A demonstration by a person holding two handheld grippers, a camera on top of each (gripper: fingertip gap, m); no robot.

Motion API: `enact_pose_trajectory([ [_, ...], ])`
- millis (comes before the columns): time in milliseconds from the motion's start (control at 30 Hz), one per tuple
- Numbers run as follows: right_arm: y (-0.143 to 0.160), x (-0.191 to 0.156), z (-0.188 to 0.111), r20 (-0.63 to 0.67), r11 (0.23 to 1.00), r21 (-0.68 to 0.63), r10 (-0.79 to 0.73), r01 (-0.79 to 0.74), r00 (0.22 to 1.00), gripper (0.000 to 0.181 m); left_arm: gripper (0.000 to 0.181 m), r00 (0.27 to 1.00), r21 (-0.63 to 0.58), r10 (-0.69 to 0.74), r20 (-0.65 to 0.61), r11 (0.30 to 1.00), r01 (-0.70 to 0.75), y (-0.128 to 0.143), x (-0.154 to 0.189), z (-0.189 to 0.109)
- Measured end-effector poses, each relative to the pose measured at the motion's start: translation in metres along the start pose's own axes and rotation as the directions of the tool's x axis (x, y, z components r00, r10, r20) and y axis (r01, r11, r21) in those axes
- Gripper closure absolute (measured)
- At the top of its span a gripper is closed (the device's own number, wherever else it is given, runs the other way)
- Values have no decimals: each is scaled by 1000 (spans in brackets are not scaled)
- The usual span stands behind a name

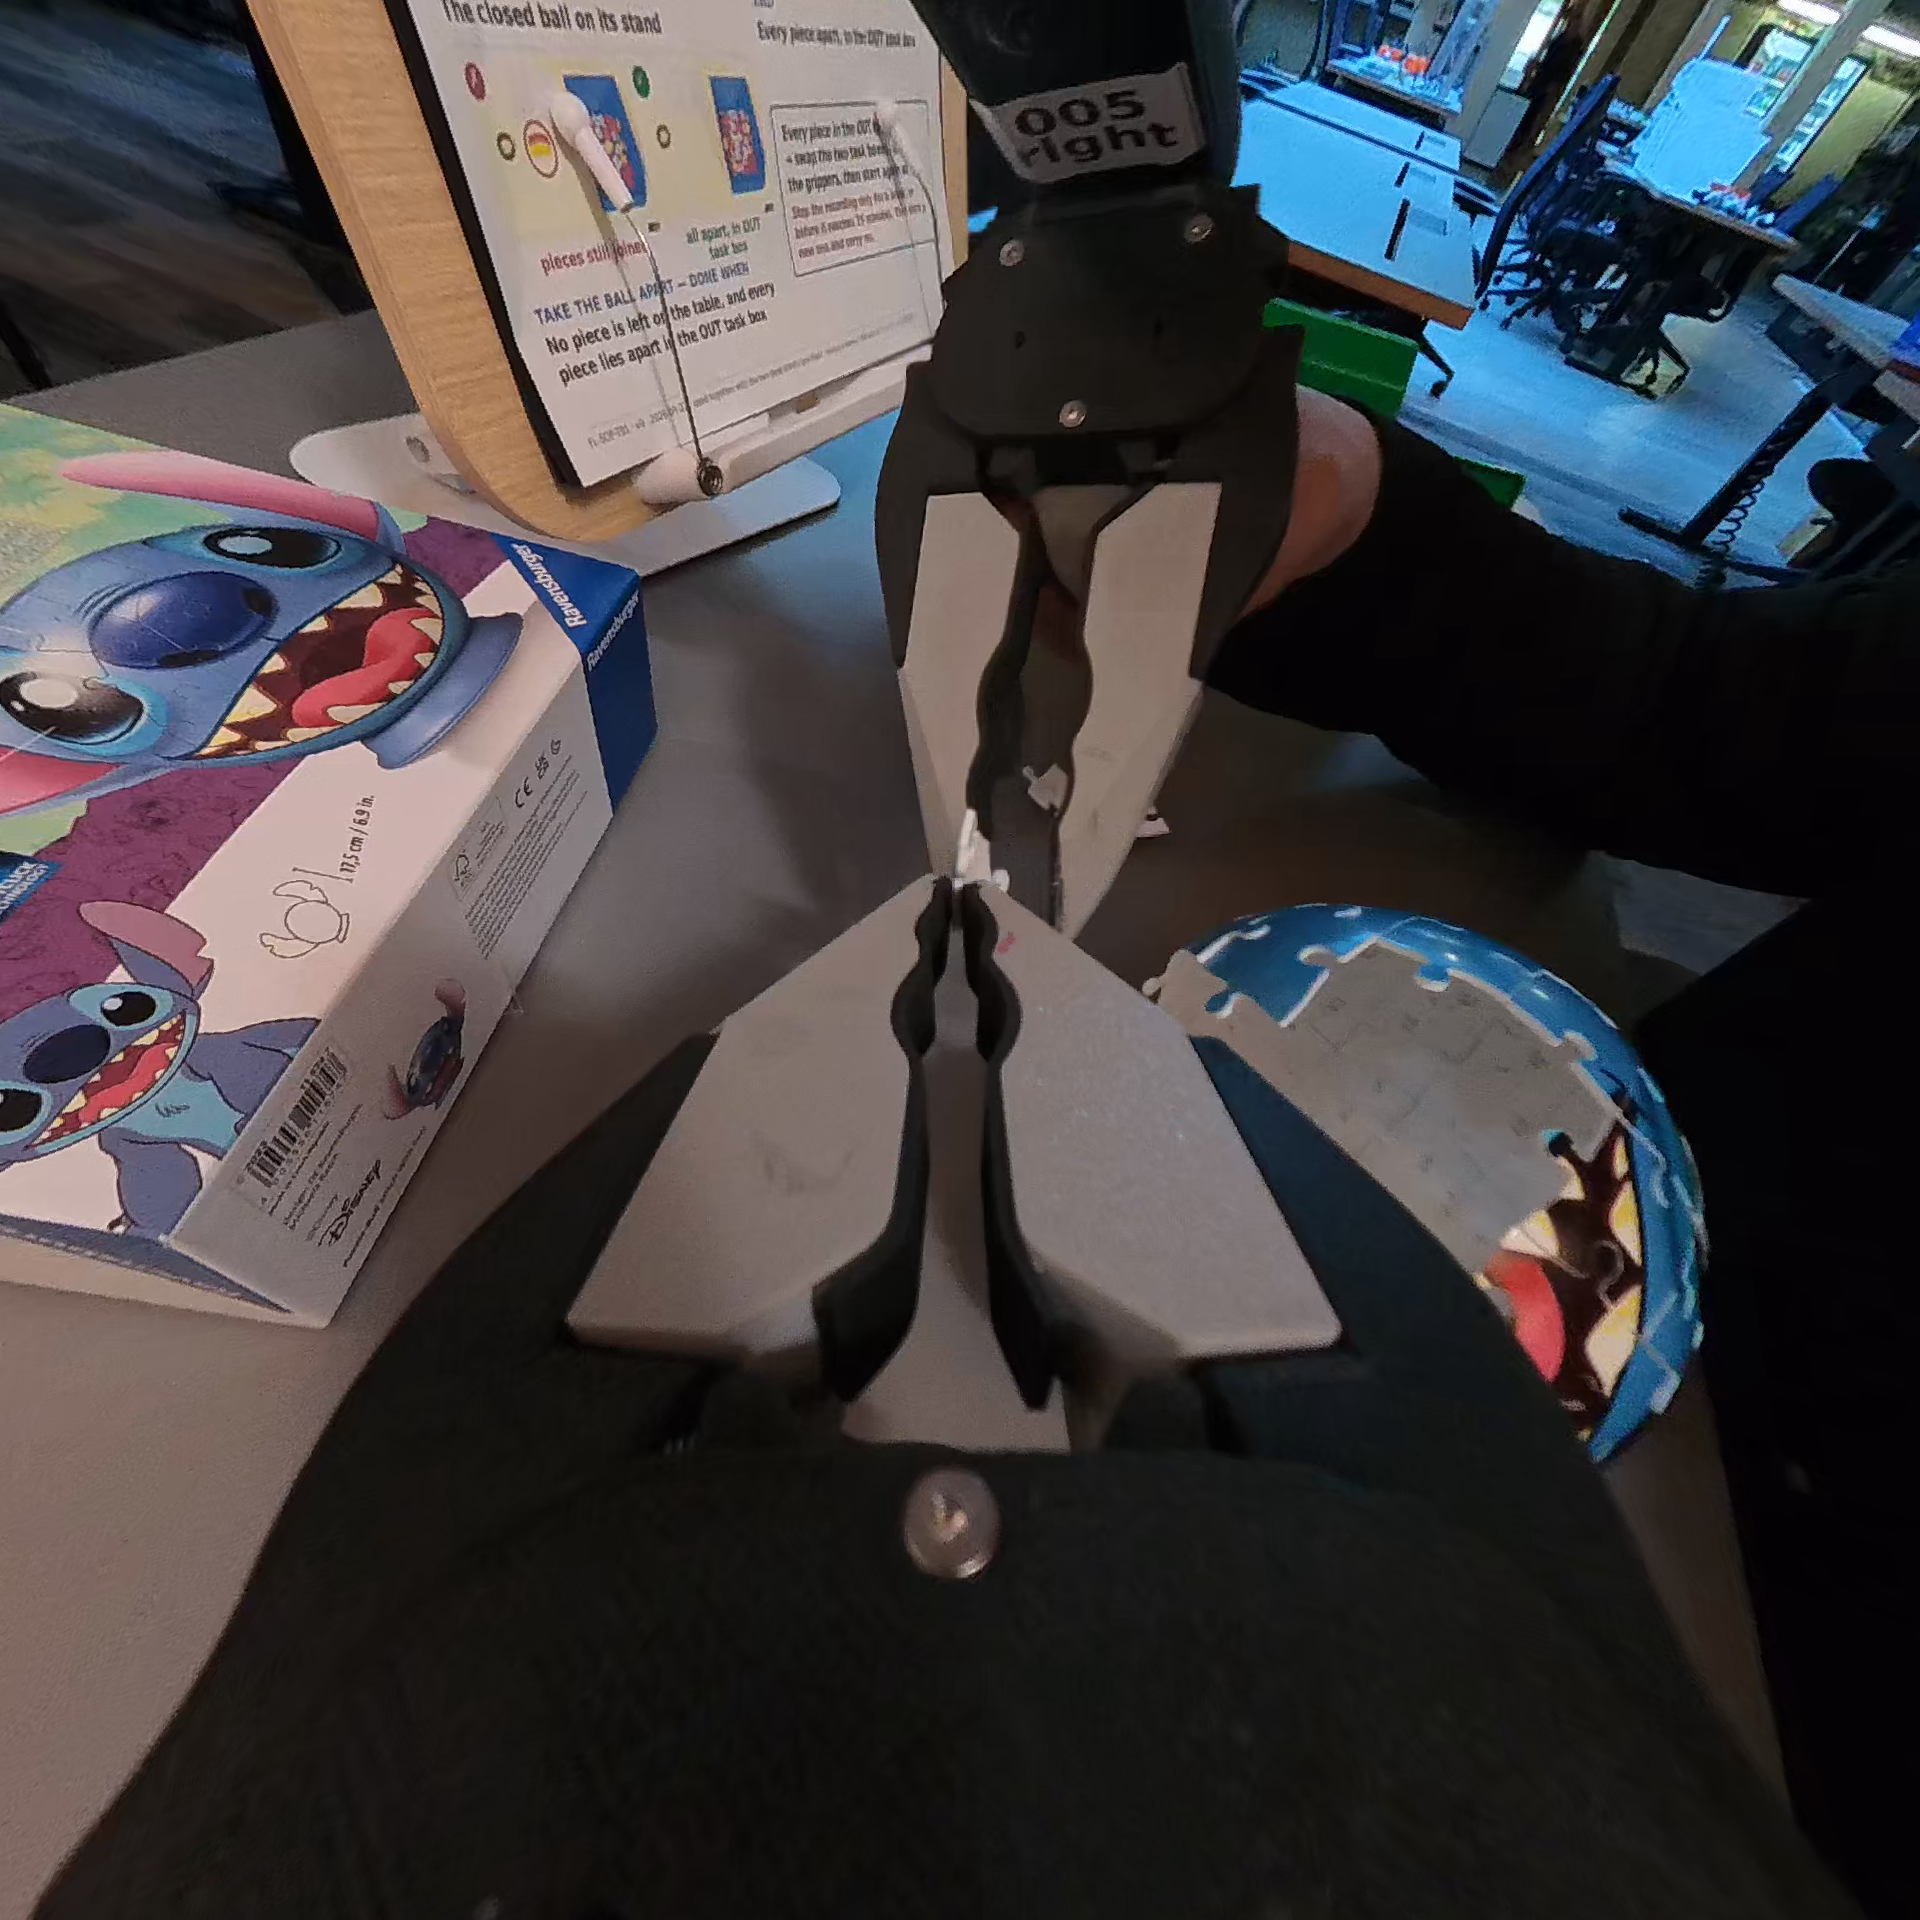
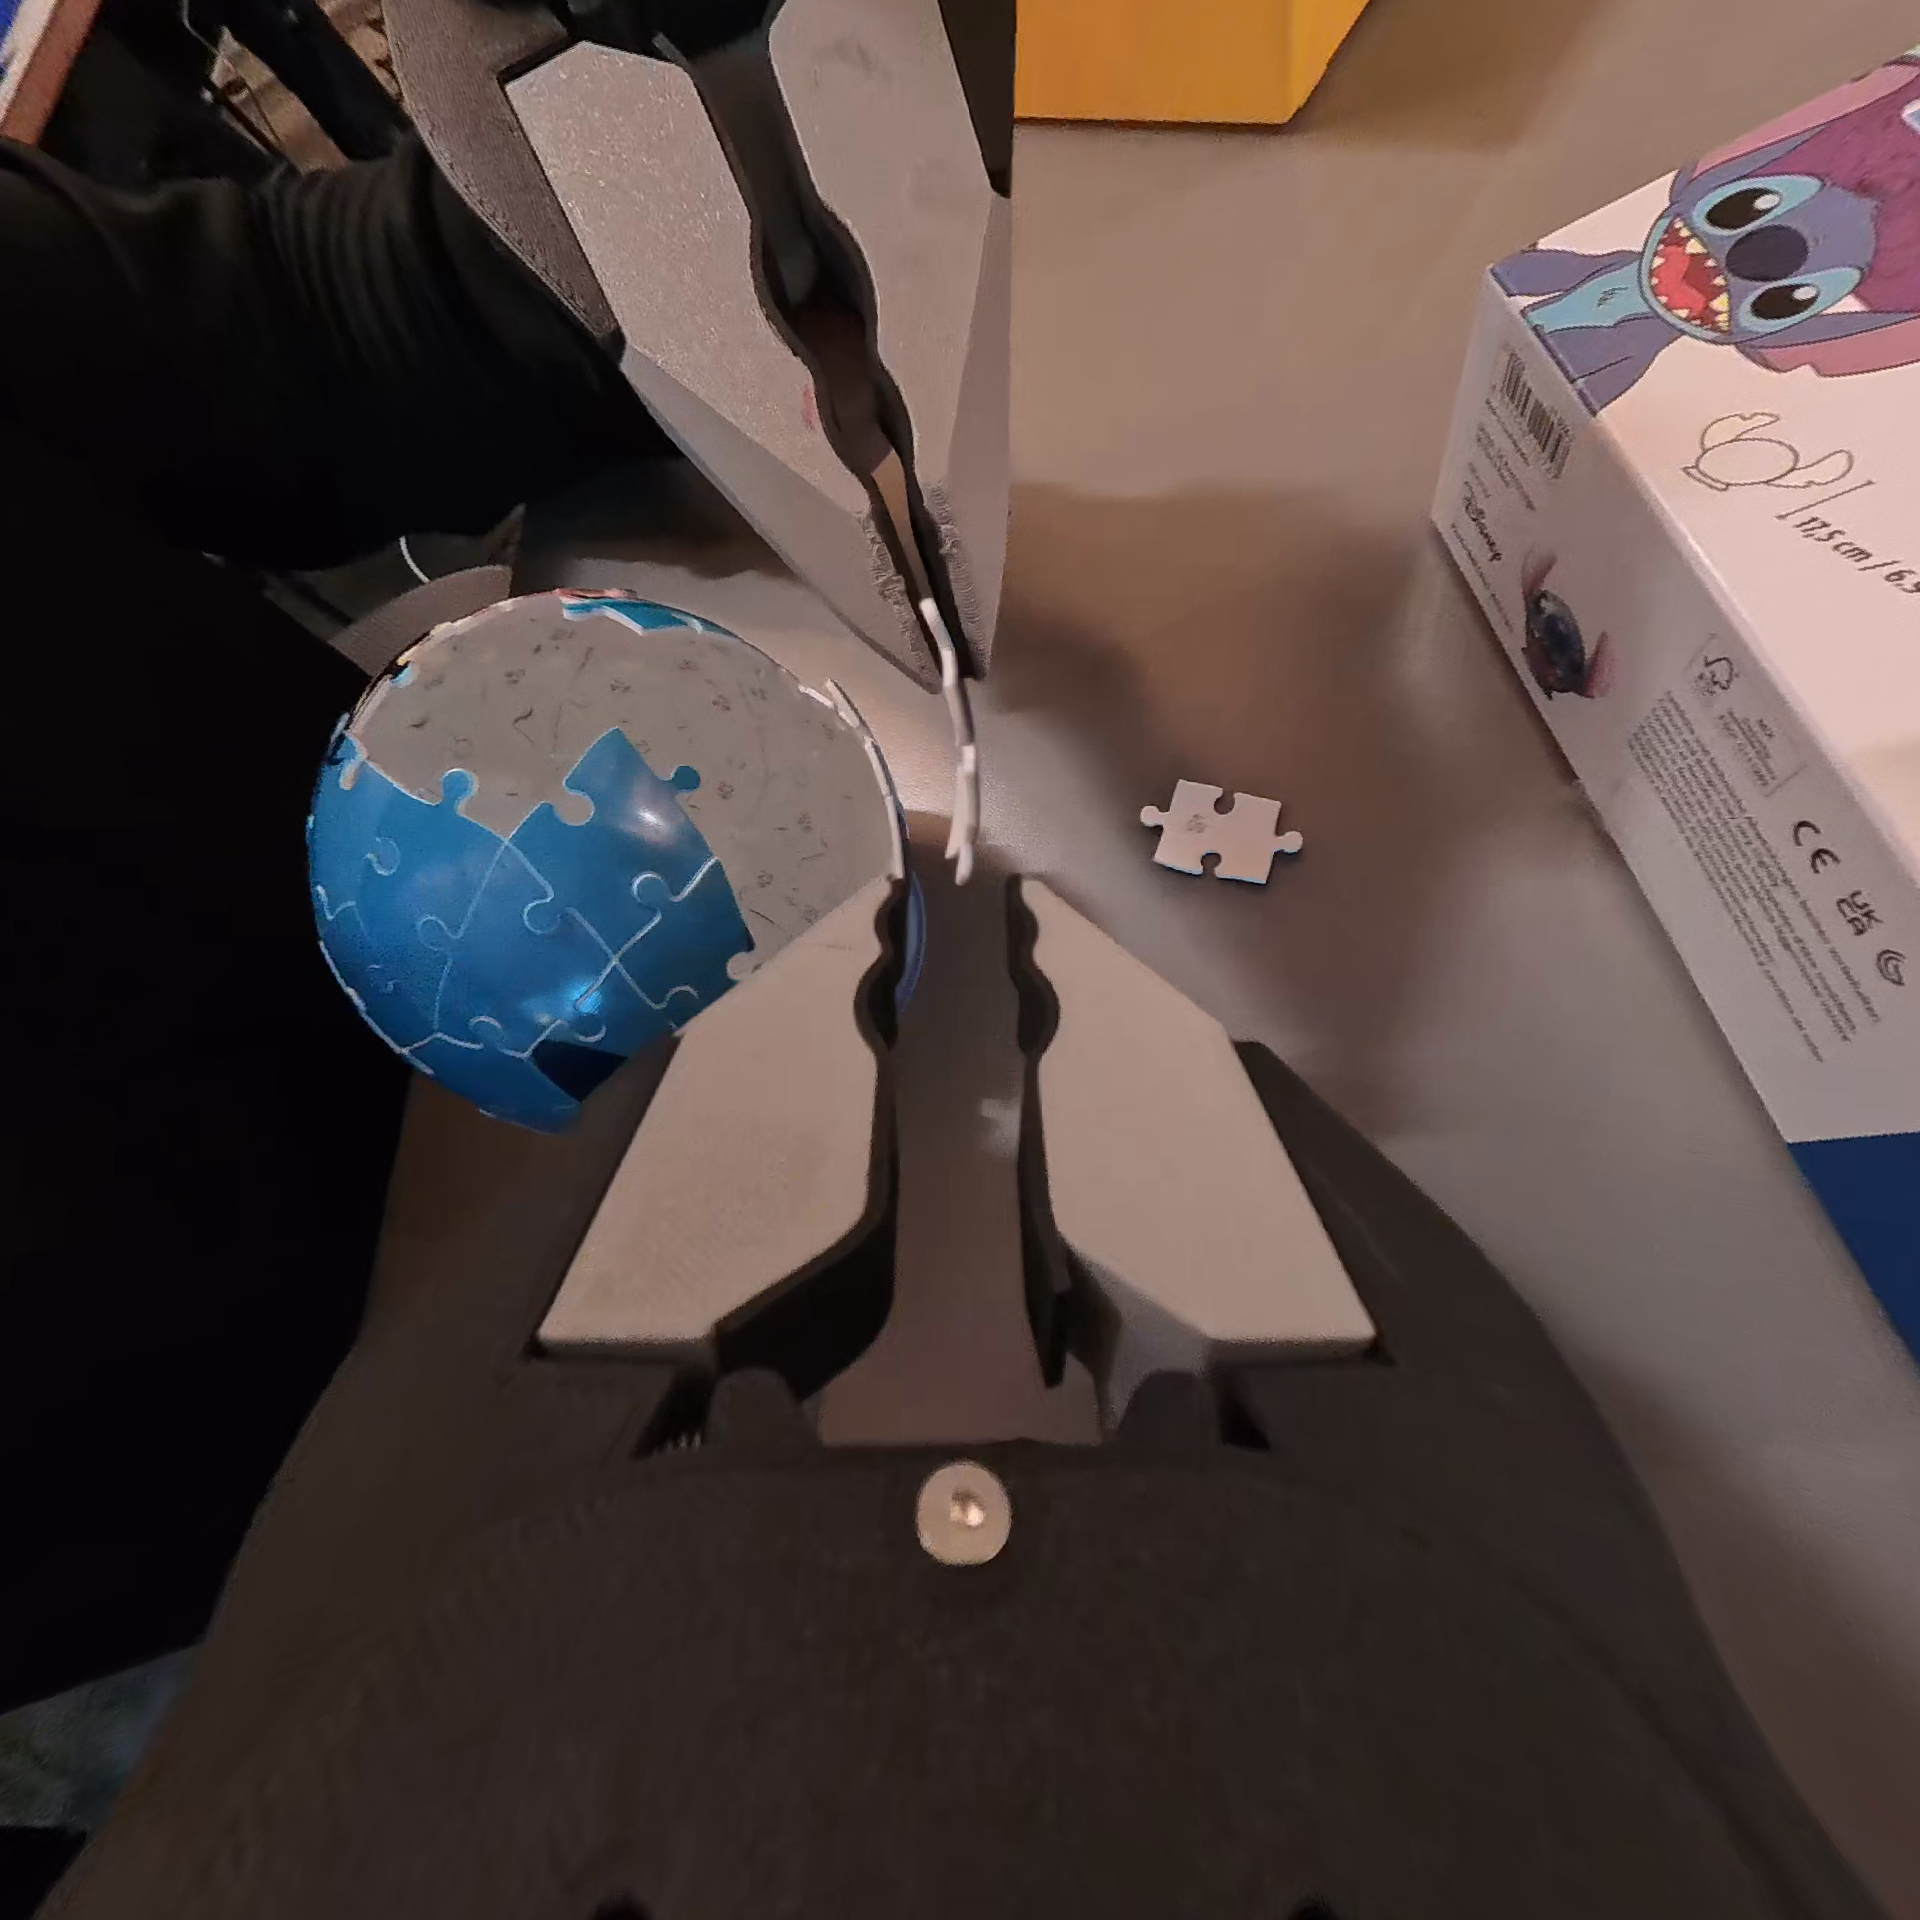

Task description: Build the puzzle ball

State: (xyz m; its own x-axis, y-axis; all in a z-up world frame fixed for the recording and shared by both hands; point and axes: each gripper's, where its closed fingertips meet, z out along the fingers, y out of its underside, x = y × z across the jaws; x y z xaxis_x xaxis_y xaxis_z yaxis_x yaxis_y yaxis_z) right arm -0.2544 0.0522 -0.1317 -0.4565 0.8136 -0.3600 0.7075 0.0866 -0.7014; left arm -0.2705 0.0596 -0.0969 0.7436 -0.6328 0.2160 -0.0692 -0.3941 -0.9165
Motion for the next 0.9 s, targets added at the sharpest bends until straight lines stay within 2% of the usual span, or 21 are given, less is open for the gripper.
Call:
enact_pose_trajectory([
  [167, -16, -1, -4, 12, 995, 100, 7, -8, 1000, 163, 181, 1000, -24, 5, -6, 1000, -5, 6, 2, 2],
  [233, -21, -3, -3, 30, 992, 125, 12, -16, 999, 170, 181, 1000, -33, 11, -9, 999, -11, 8, 3, 3],
  [300, -16, -1, 1, 9, 996, 94, 6, -7, 1000, 181, 181, 1000, -37, 5, -17, 999, -5, 8, 6, 4],
  [667, -6, -11, 9, 25, 999, 14, 33, -33, 999, 181, 181, 996, -111, -17, -90, 994, 7, 20, 15, 2],
  [833, 9, -12, 16, 19, 997, -50, 53, -52, 998, 181, 174, 999, -148, 33, -28, 988, -37, 23, 3, -7],
  [900, 14, -14, 16, 27, 996, -53, 72, -71, 997, 181, 173, 999, -138, 12, -41, 990, -17, 20, 2, -13],
])
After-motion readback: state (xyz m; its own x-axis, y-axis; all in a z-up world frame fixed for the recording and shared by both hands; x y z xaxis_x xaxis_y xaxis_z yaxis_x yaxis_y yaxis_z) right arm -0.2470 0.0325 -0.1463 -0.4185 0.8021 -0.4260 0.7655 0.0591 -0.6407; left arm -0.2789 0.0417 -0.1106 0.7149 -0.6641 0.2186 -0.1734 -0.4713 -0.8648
